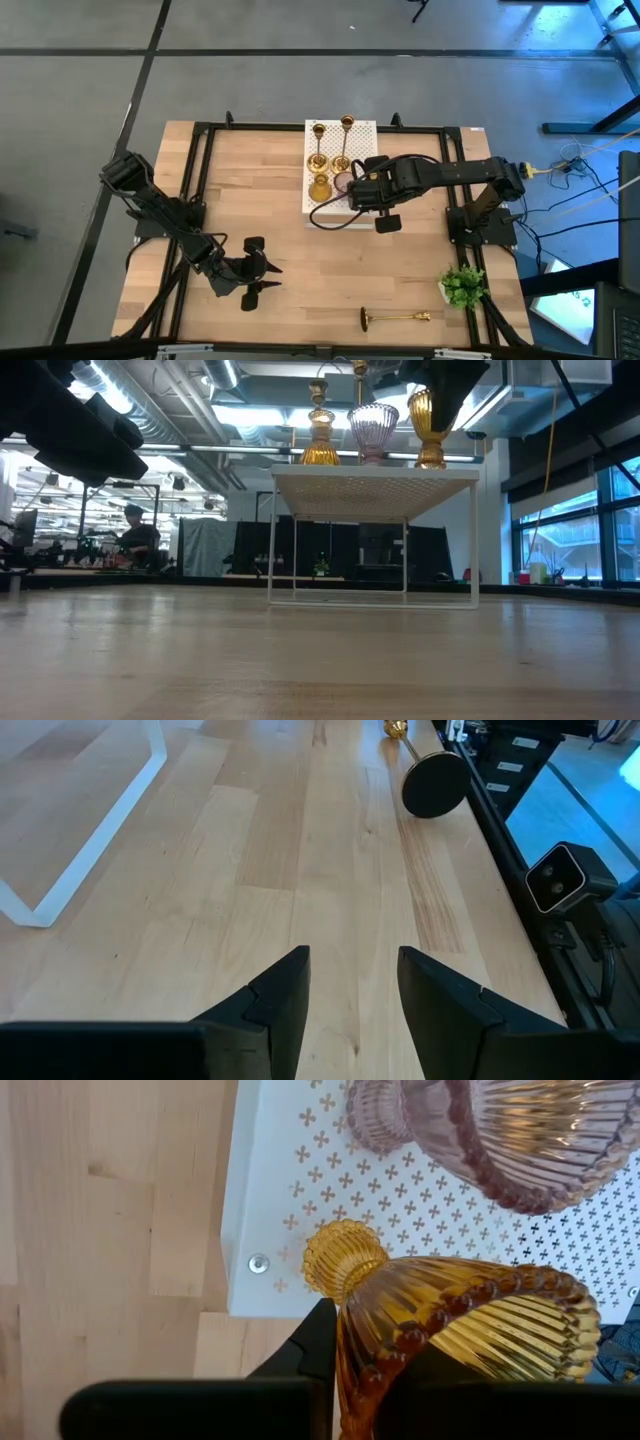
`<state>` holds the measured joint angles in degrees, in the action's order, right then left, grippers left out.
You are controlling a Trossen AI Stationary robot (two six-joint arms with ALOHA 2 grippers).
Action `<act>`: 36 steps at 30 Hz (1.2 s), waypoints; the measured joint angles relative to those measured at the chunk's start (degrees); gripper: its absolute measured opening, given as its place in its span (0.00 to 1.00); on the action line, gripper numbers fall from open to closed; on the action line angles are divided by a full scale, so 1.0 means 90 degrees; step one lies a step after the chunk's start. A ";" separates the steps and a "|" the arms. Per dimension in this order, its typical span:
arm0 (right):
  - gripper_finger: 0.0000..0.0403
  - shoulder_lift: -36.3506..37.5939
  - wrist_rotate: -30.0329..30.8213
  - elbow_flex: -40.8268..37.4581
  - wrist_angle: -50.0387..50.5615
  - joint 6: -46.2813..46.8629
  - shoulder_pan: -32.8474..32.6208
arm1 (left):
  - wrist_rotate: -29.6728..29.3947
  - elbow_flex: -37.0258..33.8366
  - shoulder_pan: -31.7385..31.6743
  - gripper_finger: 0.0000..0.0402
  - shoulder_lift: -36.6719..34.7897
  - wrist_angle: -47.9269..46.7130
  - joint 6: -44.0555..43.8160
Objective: Pick & Place candle stick holders
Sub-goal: Put the yellow glass candlestick holder
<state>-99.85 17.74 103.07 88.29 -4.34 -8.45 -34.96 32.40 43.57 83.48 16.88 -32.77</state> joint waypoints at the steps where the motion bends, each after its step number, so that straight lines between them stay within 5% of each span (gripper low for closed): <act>1: 0.08 0.0000 0.0000 0.0000 0.0002 0.0000 0.0000 | 0.0000 0.0000 0.0000 0.37 0.0000 0.0000 -0.0001; 36: 0.08 0.0032 0.0170 -0.0481 -0.0090 0.0123 0.0002 | -0.0014 -0.0001 0.0000 0.37 0.0005 -0.0002 0.0001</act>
<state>-99.57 19.27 98.74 87.48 -3.23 -8.43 -35.08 32.40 43.57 83.53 16.86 -32.75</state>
